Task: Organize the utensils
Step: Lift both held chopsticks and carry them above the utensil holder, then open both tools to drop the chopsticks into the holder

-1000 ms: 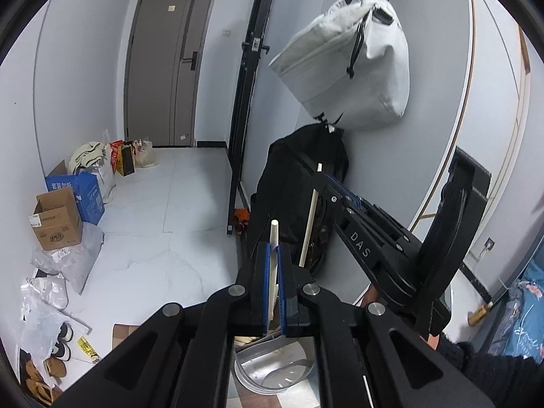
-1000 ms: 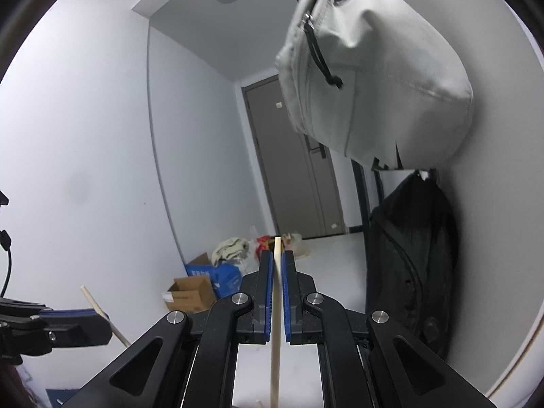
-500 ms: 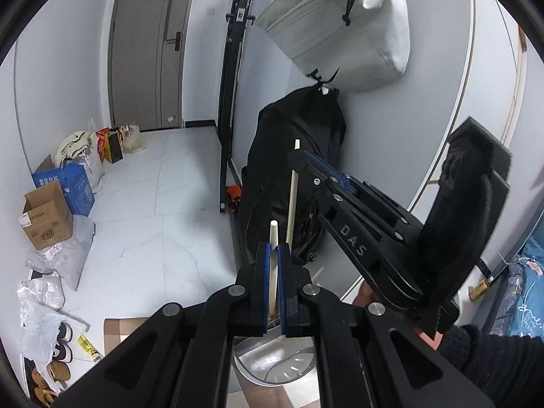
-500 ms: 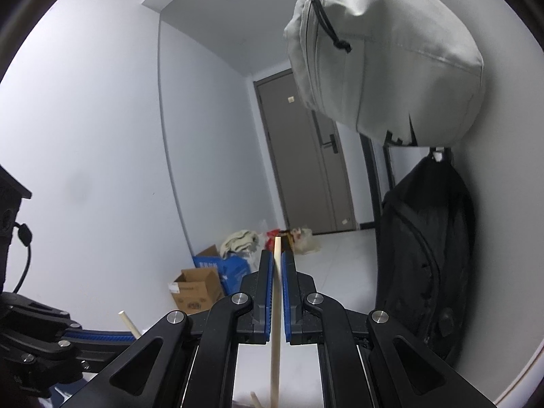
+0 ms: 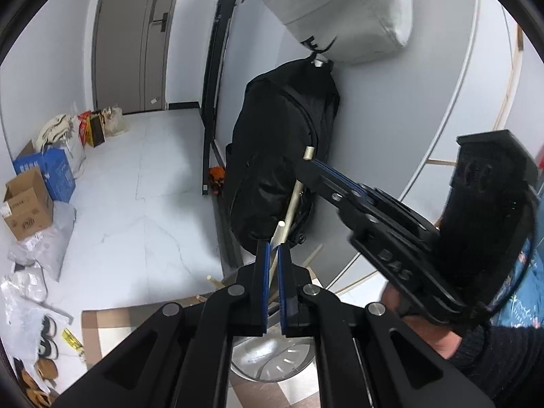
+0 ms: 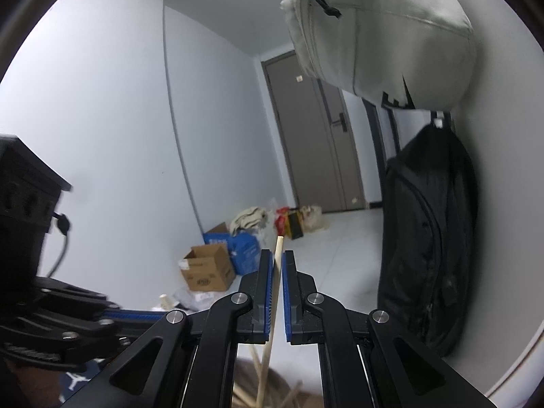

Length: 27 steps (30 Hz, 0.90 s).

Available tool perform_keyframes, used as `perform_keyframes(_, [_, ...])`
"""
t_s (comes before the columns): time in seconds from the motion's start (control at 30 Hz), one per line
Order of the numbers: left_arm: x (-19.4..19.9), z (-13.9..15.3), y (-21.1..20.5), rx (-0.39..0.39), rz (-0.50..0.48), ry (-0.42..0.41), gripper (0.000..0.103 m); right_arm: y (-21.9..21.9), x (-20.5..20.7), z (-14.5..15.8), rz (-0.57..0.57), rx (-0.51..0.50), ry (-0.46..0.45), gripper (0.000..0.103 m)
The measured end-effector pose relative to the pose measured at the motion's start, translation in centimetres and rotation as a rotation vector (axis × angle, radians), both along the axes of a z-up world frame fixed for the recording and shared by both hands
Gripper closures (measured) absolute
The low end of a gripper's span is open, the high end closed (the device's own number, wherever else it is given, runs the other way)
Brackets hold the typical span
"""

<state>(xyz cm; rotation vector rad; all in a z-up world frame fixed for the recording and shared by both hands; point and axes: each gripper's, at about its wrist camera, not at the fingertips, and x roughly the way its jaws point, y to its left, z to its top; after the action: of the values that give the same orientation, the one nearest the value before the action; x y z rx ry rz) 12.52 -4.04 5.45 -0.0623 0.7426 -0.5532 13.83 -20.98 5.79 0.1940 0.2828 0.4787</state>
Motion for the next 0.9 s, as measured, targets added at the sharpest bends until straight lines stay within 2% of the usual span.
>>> perform_keyframes(0.17, [0.4,-1.6,0.0,-0.026,0.01,0.046,0.103,-0.6,-0.7,-0.1,0.024,0.013,0.047,0.098])
perform_keyframes(0.5, [0.5,-2.1,-1.0,0.009,-0.025,0.063,0.103,-0.3,-1.6,-0.7,0.075,-0.03,0.1,0.098])
perform_keyframes(0.7, [0.4,-2.6,-1.4,0.024,-0.073,0.063,0.103,-1.2,-0.9,-1.7,0.117,0.005,0.226,0.095])
perform_keyframes(0.77, [0.3,-2.7,-1.5,0.011,-0.101,0.087,0.103,-1.6,-1.3,-2.0,0.104,0.016,0.252,0.091])
perform_keyframes(0.83, [0.1,-2.6,-1.5,0.023,-0.098,0.092,0.102,-2.4,-2.2,-1.9,0.088,0.052,0.257,0.067])
perform_keyframes(0.9, [-0.5,-2.3,-1.4,0.031,-0.093,0.094,0.102,-3.3,-3.3,-1.7,0.07,0.082,0.246,0.064])
